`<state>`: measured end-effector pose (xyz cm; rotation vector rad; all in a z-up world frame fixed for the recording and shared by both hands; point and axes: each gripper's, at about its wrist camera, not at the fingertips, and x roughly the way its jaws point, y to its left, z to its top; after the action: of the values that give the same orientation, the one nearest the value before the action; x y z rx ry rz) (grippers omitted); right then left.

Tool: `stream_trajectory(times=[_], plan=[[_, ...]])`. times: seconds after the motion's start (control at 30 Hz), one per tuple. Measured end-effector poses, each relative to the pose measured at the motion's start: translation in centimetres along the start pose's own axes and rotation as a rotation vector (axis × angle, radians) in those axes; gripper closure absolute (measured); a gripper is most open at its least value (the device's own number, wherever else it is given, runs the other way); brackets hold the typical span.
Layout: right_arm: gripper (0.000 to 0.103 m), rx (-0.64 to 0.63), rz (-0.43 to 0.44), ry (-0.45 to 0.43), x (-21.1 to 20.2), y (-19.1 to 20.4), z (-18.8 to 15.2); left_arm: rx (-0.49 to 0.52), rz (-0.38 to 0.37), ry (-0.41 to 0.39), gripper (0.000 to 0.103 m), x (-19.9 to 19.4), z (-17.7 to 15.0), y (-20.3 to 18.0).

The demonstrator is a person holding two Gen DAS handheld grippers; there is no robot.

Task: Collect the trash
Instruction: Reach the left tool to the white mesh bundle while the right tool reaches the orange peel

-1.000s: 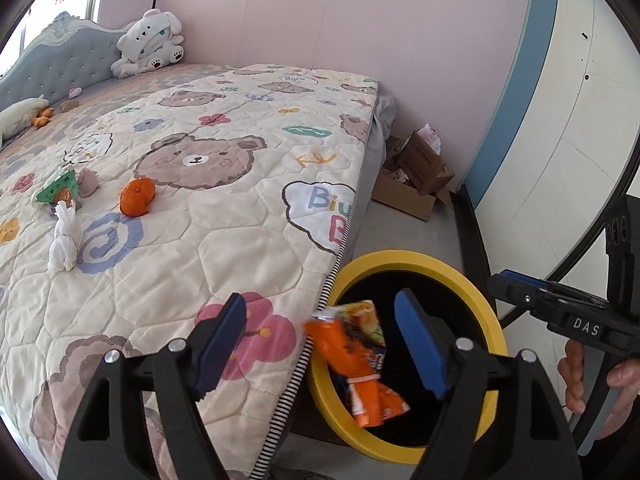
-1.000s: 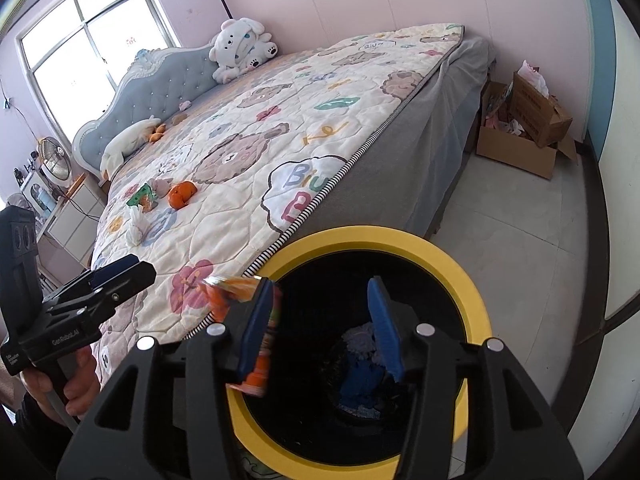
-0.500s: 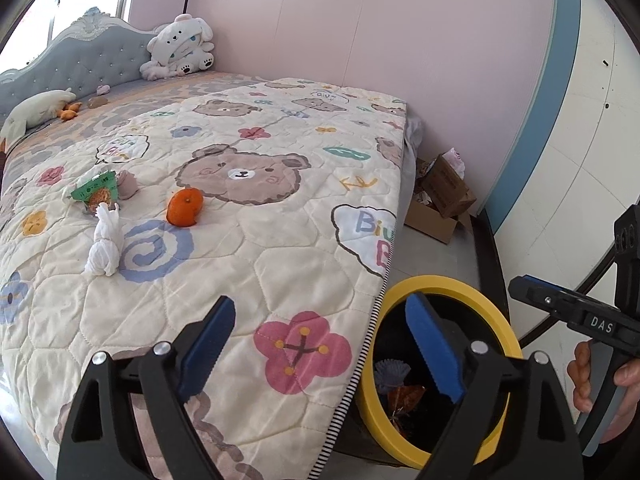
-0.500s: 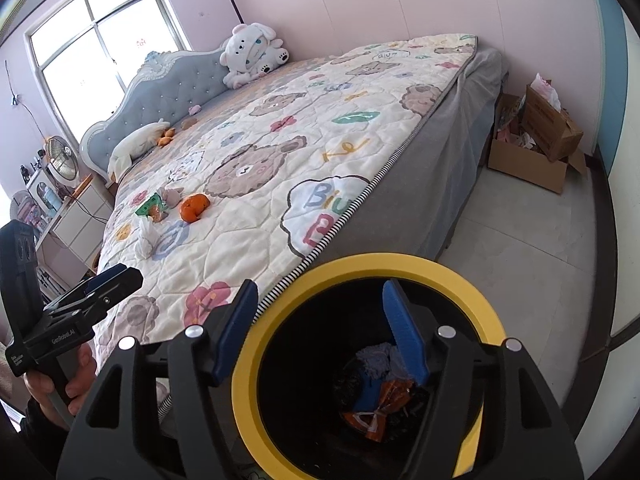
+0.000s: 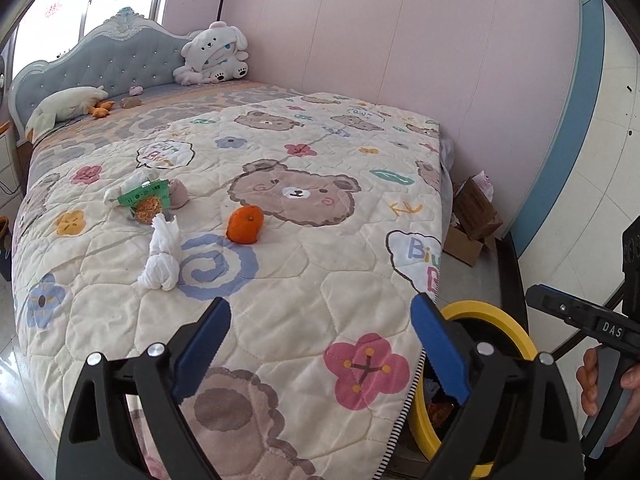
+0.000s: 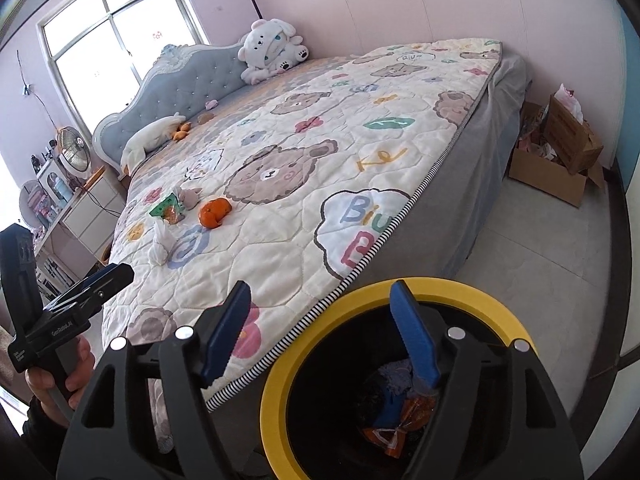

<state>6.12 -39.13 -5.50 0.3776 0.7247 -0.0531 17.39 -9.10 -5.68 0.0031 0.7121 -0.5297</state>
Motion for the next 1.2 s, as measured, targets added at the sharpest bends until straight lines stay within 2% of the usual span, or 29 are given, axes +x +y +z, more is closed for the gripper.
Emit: stream_trajectory(times=[0.57,0.9,1.2], plan=[[0.032,-0.103,0.073,0.019,5.0,6.5,3.4,-0.057,0.102,-0.030,0.014,-0.2,1.8,6.6],[0.032,-0.147,0.120,0.065,10.7,11.6,5.6,-0.130,0.205,-0.064,0.014,0.2,4.7,14.1],[0.032,-0.195,0.144,0.122,17.4,16.5,7.3,-0.180,0.288,-0.061,0.014,2.9,7.9,21.4]])
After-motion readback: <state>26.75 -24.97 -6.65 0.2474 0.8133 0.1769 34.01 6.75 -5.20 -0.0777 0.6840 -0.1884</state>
